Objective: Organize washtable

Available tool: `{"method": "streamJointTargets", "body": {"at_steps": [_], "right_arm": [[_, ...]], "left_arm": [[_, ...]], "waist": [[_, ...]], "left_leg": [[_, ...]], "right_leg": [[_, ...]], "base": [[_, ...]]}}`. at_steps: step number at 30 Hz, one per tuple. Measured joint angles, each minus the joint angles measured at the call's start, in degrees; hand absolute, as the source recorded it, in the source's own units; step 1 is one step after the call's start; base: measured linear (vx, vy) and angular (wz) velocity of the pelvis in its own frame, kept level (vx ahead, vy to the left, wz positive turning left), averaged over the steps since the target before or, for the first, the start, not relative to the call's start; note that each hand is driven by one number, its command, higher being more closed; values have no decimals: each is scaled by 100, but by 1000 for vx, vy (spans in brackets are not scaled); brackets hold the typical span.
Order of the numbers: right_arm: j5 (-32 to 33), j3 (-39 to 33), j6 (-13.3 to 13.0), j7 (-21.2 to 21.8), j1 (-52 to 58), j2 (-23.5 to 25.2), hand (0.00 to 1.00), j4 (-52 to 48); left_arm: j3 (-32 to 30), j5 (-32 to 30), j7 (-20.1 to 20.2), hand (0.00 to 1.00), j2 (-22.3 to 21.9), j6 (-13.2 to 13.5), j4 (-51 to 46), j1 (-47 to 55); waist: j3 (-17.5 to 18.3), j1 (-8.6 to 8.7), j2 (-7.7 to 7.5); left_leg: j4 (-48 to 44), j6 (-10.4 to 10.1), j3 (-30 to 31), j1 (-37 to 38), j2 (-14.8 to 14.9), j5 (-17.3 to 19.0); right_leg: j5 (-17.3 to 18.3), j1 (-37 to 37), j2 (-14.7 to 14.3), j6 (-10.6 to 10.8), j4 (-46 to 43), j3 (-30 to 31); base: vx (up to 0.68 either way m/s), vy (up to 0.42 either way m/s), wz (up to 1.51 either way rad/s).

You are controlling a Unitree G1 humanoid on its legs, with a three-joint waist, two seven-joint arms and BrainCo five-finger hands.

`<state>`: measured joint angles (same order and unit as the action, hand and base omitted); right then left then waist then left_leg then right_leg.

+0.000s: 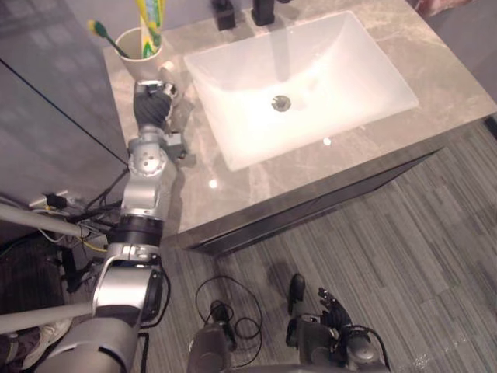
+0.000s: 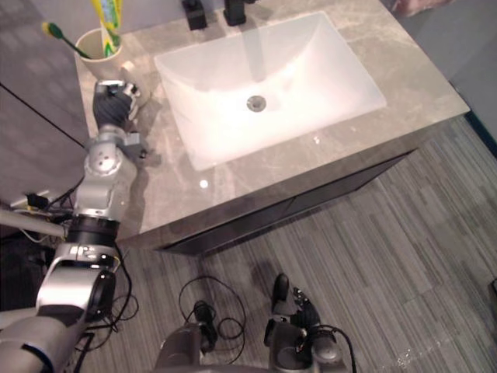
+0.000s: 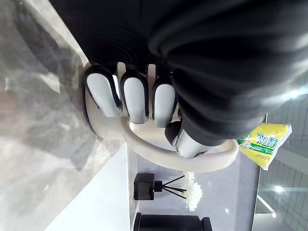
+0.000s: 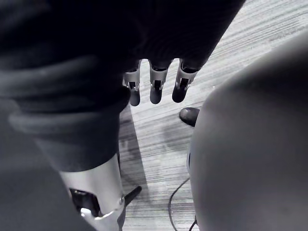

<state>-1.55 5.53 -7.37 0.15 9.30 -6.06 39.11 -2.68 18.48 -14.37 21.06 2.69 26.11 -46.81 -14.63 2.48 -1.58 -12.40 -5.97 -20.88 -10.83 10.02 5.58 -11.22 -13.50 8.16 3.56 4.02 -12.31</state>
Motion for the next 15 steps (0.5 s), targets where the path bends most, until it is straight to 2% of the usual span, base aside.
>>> {"method": "streamJointTargets", "body": {"at_steps": [15], "right_arm": [[117,-5,-8,-10,178,-16,0,-234]], "left_arm": [[-10,-2,-65,100,0,0,161,-331]], "waist": [[-10,-13,11]], "left_leg": [[-241,2,-20,-76,100,133]], "right_leg": [[-3,5,-16,-4,-3,22]], "base": [[-2,9,-1]]}}
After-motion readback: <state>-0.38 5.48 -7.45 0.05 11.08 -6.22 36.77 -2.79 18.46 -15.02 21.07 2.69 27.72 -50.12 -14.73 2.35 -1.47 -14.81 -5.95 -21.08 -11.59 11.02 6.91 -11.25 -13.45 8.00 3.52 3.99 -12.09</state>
